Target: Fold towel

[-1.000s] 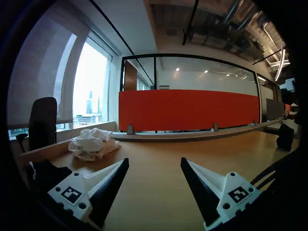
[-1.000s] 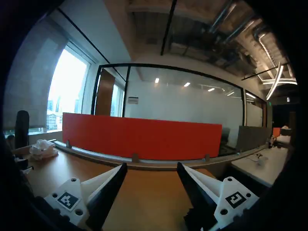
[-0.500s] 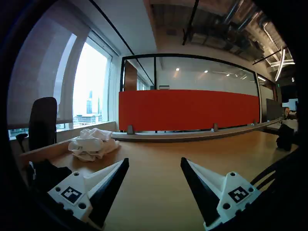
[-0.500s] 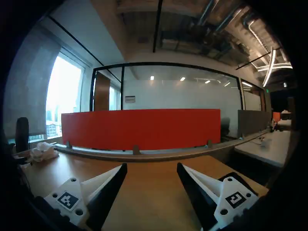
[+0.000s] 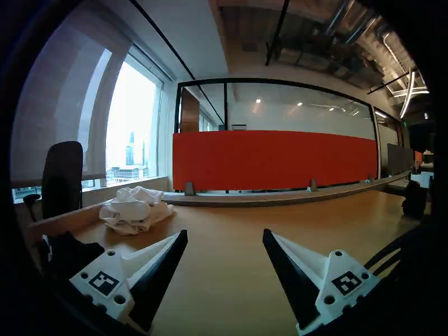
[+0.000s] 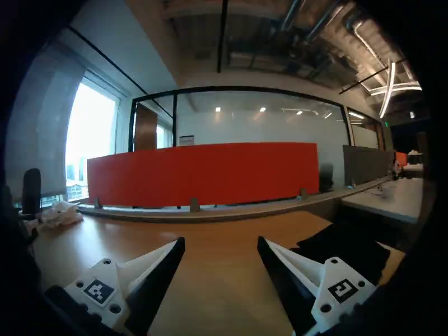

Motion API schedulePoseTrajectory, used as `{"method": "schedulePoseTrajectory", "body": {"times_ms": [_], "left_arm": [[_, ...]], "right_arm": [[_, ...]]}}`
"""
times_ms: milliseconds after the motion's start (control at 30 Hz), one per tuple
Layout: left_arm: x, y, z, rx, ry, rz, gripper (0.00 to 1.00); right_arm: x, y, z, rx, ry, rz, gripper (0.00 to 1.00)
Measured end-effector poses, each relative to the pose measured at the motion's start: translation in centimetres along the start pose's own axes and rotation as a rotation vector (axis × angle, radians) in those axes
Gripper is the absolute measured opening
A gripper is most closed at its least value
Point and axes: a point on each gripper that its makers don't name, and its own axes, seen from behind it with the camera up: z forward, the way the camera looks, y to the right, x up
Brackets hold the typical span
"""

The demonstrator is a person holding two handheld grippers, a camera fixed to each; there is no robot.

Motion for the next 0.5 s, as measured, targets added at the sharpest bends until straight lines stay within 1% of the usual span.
{"method": "schedulePoseTrajectory", "body": {"times_ms": [300, 500], "left_arm": [[0.0, 0.1, 0.0, 0.000, 0.000, 0.000, 1.00], [0.0, 0.1, 0.0, 0.000, 0.000, 0.000, 1.00]], "right_arm": [[-1.7, -0.6, 0.0, 0.022, 0.008, -0.034, 1.00], [-2.2, -1.3, 0.2, 0.030, -0.002, -0.039, 1.00]]}}
